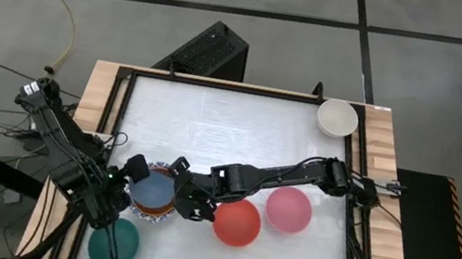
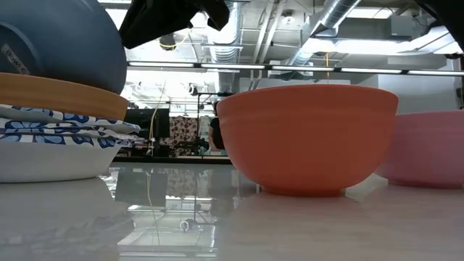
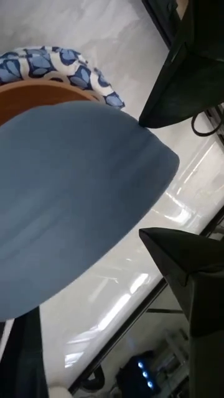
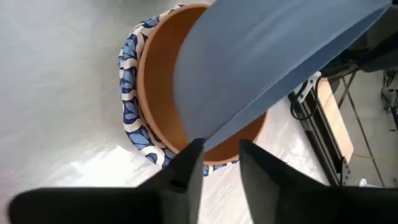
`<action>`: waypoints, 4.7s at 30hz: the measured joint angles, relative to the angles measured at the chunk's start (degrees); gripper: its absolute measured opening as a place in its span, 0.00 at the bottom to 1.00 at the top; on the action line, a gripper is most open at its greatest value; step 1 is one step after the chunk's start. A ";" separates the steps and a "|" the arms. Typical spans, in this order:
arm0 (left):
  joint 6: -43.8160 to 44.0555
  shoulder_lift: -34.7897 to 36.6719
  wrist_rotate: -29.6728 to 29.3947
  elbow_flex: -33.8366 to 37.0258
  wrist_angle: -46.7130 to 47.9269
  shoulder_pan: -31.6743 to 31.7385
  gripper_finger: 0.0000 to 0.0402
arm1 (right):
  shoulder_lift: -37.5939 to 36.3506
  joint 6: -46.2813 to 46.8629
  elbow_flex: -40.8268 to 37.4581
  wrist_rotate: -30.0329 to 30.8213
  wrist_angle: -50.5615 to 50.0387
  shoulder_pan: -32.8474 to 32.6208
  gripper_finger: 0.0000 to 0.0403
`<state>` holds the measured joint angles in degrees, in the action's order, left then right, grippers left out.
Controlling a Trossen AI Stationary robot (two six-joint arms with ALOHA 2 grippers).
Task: Nest bowls inside each other
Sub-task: Stack the blue bowl on top of the light orange bowl, then stack the green bowl on top of the blue bowl
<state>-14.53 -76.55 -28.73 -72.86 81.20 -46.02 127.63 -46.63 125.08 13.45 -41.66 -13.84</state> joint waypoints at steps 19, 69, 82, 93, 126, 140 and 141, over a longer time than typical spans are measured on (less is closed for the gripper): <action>14.26 1.13 -9.41 0.00 1.25 0.00 0.66 | -0.07 6.63 0.95 -11.89 1.78 -0.02 0.47; 45.17 18.15 -13.50 -0.04 -5.28 -2.44 0.66 | 8.68 20.45 -0.02 -20.00 25.33 0.80 0.33; 45.19 18.14 -13.66 -0.04 -5.26 -2.45 0.66 | 8.61 19.62 -0.01 -19.36 32.08 2.21 0.33; 44.42 18.15 -13.96 -0.04 -5.26 -2.43 0.66 | 8.61 21.75 0.00 -21.35 30.77 3.17 0.33; 45.89 18.05 -13.47 -0.04 -5.74 -2.44 0.66 | 11.19 23.07 -0.09 -23.91 26.99 4.52 0.33; 45.23 18.08 -12.63 -0.04 -5.69 -2.44 0.66 | 10.24 18.86 3.06 -31.54 27.19 2.48 0.33; 45.22 18.08 -12.52 -0.04 -5.67 -2.43 0.66 | 10.34 17.39 3.03 -31.53 26.61 1.97 0.33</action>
<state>30.68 -58.48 -41.25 -72.90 75.53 -48.45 137.98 -29.25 128.11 -18.07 -15.04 -11.87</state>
